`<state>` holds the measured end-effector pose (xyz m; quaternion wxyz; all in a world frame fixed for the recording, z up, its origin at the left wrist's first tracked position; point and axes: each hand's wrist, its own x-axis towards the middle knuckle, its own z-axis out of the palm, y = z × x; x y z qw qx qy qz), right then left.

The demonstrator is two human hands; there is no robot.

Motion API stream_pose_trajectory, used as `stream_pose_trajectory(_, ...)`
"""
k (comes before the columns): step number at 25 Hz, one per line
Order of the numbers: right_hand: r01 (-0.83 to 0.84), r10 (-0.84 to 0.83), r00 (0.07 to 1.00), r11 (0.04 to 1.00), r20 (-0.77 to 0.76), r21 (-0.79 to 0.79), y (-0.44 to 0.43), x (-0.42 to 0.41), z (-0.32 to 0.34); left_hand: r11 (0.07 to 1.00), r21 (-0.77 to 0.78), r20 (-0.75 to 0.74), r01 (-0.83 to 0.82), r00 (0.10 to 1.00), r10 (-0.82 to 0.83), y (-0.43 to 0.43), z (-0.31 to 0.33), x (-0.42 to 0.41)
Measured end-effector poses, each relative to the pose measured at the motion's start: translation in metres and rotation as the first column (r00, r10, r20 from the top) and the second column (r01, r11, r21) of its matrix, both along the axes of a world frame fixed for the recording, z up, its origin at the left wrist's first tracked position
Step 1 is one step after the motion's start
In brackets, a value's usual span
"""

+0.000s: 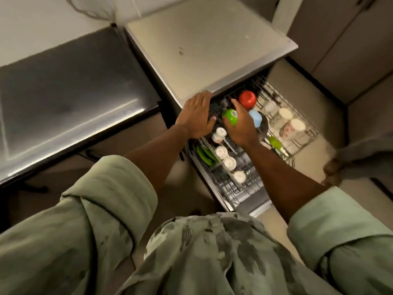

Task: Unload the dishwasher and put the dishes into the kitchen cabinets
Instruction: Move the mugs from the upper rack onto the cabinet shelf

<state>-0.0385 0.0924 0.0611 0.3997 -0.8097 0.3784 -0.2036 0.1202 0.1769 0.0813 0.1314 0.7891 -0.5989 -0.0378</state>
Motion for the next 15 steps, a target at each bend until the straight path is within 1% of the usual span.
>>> stream_pose_trajectory(3,0.104,-0.096,0.991,0.990,-0.090,0.097,0.006,-0.037,-0.039,0.985,0.159,-0.028,0.067,0.998,-0.063,-0.001,-0.042,-0.022)
stream_pose_trajectory(5,0.174,-0.146,0.975,0.970,-0.168,0.169,0.008,-0.064,-0.069,0.954,0.268,-0.048,0.135,0.991,-0.127,-0.008,-0.068,-0.038)
stream_pose_trajectory(8,0.276,-0.202,0.936,0.930,-0.290,0.242,0.009,-0.091,-0.112,0.885,0.403,-0.151,0.232,0.971,-0.186,-0.025,-0.105,-0.055)
stream_pose_trajectory(11,0.307,-0.181,0.907,0.902,-0.381,0.302,0.007,-0.104,-0.152,0.805,0.515,-0.264,0.295,0.948,-0.178,-0.039,-0.141,-0.065)
stream_pose_trajectory(13,0.316,-0.162,0.890,0.893,-0.426,0.321,0.001,-0.107,-0.177,0.758,0.562,-0.302,0.332,0.935,-0.186,-0.051,-0.167,-0.072)
stream_pose_trajectory(15,0.313,-0.126,0.858,0.897,-0.498,0.311,-0.001,-0.108,-0.197,0.713,0.608,-0.305,0.349,0.932,-0.196,-0.059,-0.189,-0.076)
